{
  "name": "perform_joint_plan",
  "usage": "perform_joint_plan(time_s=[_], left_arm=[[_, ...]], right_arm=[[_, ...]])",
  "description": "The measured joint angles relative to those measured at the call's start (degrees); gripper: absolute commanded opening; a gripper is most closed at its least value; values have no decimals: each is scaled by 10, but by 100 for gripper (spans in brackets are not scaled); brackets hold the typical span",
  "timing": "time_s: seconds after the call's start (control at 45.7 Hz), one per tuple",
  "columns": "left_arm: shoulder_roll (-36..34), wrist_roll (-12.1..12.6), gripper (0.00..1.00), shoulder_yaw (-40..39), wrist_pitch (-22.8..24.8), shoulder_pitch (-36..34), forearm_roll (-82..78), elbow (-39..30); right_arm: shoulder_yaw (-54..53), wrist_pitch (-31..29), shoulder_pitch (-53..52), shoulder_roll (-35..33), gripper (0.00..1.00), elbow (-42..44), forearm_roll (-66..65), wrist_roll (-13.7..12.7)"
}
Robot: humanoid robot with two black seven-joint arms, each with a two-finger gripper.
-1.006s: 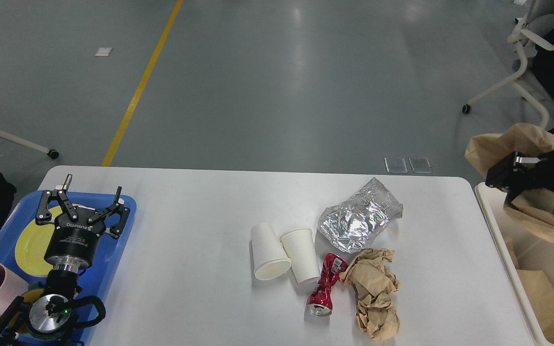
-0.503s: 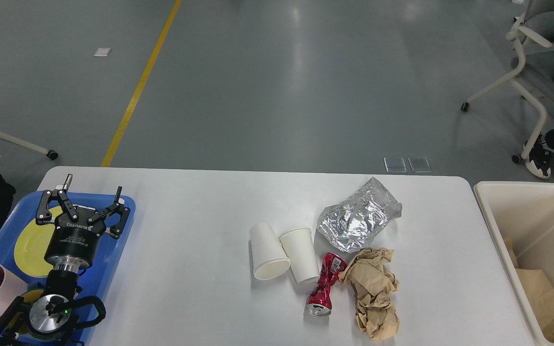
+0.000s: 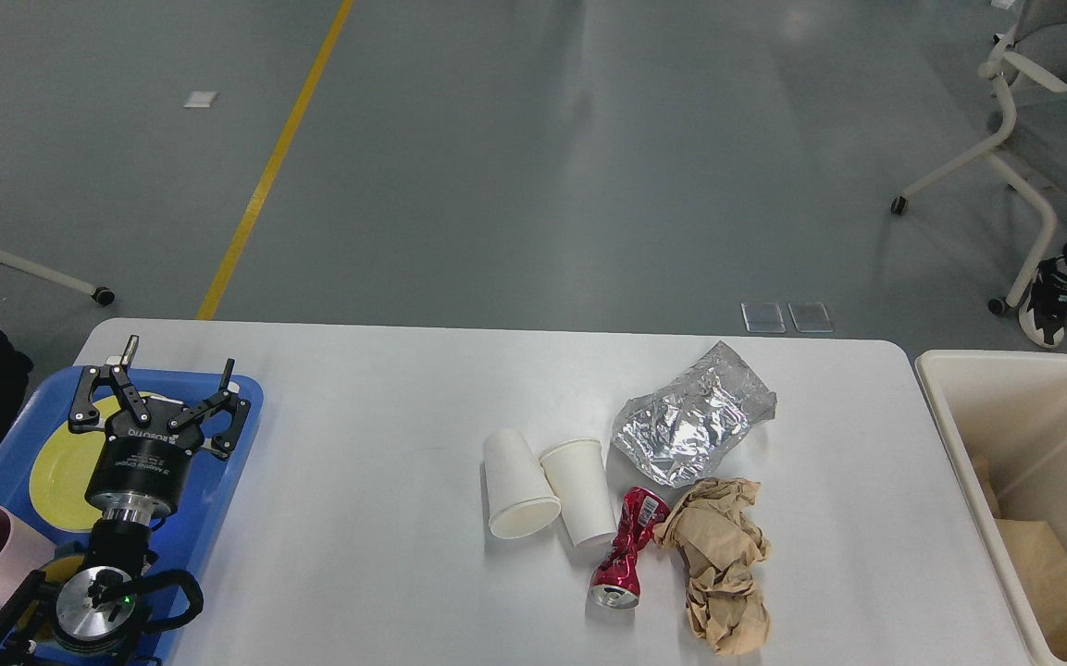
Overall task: Tidy desktop
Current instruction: 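Raise the right gripper out of the bin toward the crumpled brown paper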
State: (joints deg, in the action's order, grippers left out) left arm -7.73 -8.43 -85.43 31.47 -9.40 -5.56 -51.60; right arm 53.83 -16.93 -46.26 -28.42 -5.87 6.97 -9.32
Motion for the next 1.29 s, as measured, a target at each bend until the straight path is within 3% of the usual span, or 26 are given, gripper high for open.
perform_joint_plan(time_s=[0.153, 0.656, 0.766, 0.809, 0.875, 1.028, 1.291], left_arm=[[0, 0, 96, 0, 0, 0, 0, 0], [0, 0, 96, 0, 0, 0, 0, 0], [0, 0, 96, 0, 0, 0, 0, 0], [0, 0, 96, 0, 0, 0, 0, 0], [0, 0, 96, 0, 0, 0, 0, 0], [0, 0, 96, 0, 0, 0, 0, 0], [0, 0, 96, 0, 0, 0, 0, 0]], right_arm=[[-20, 27, 69, 43, 0, 59, 1, 0], [-28, 83, 127, 83, 2, 68, 1, -1], [-27, 87, 131, 84, 68, 68, 1, -1], [-27, 96, 132, 84, 85, 68, 1, 0], [-26, 124, 133, 84, 99, 68, 0, 1], [-26, 180, 145, 87, 100, 65, 0, 2], [-26, 188, 150, 86, 100, 61, 0, 2]])
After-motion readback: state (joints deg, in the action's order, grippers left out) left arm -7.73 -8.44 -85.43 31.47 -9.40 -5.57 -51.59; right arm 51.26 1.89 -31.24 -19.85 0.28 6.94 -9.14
